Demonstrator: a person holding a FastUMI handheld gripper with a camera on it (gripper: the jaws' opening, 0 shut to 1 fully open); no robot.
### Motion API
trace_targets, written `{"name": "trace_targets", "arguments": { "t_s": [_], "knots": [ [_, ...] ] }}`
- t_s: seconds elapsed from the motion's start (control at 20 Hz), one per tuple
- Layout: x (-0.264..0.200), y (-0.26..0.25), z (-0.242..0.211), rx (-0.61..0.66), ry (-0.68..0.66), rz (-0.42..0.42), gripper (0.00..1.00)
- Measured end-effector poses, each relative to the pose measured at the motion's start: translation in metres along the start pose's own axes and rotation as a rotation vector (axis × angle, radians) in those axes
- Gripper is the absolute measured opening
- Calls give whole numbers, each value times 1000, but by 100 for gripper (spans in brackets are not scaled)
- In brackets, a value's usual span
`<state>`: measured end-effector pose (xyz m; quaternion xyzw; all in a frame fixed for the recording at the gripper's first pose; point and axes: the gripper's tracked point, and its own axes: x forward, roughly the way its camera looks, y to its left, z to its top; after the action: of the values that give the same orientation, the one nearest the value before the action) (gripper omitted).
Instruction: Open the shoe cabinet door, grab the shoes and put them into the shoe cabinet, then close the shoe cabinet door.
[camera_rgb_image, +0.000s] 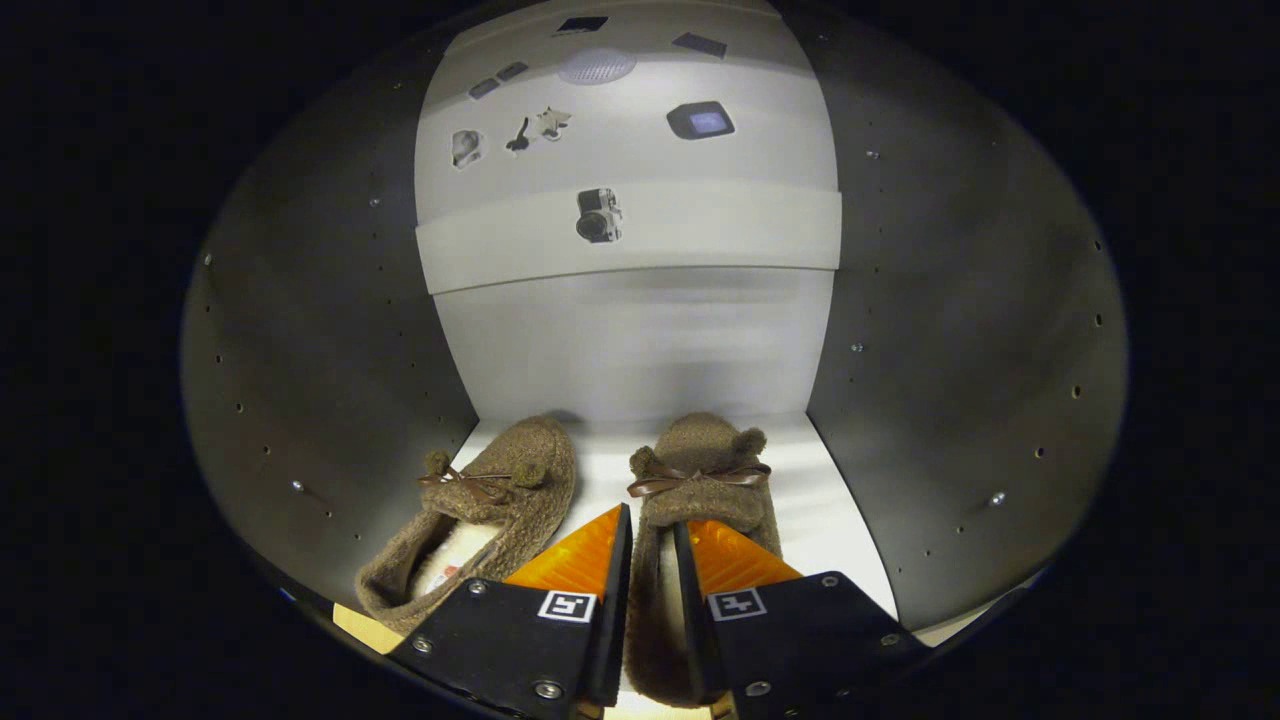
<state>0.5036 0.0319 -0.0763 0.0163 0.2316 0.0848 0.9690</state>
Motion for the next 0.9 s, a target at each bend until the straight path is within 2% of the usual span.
{"name": "trace_targets", "arguments": {
  "t_s": [0.45, 0.9],
  "knots": [
    [-56, 6, 32, -8, -125, -19, 30],
    [-160, 34, 36, -68, -239, -18, 37]
  ]
}}
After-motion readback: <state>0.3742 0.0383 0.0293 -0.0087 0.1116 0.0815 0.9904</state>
